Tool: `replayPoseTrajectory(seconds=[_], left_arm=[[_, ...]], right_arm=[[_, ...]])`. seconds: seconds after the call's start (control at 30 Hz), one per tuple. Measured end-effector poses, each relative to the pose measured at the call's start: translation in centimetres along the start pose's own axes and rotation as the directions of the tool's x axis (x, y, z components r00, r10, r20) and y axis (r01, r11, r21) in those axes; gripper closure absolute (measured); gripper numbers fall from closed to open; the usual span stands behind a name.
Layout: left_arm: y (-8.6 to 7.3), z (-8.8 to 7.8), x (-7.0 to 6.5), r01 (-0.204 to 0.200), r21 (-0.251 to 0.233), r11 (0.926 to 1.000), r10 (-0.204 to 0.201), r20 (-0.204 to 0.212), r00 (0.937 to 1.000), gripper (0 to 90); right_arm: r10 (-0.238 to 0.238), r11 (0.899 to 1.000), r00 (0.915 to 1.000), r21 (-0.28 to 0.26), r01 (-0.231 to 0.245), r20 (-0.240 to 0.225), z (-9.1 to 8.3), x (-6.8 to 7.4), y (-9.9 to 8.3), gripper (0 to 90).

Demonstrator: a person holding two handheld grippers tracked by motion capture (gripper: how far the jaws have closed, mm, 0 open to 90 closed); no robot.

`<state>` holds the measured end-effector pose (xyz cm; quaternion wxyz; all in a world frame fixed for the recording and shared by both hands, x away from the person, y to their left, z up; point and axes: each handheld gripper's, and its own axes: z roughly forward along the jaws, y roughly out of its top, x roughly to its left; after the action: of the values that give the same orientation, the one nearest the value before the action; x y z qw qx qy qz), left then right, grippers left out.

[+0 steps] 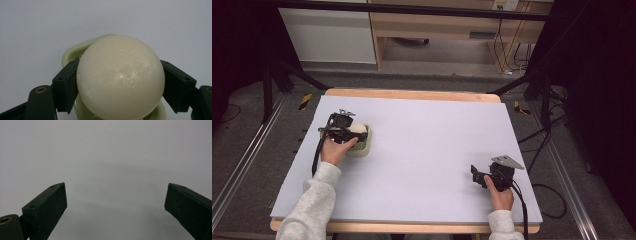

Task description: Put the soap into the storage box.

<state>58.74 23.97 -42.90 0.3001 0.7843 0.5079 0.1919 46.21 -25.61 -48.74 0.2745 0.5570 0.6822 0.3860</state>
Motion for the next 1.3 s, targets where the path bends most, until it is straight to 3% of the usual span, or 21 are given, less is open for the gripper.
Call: replayPoseTrajectory(seconds=[0.57, 1.3], left_arm=[[-0.5, 1.0, 0.3, 0.003, 0.032, 0.9995, -0.003, -0.009, 1.0, 24.0], [-0.7, 1.2, 0.2, 0.005, 0.031, 0.9995, -0.005, 0.001, 1.0, 23.9]], right_arm=[[-0.001, 1.0, 1.0, 0.0, 0.001, -0.001, 0.0, 0.0, 0.0, 4.6], [-0.003, 1.0, 1.0, -0.001, 0.003, 0.001, 0.0, 0.0, 0.0, 4.6]])
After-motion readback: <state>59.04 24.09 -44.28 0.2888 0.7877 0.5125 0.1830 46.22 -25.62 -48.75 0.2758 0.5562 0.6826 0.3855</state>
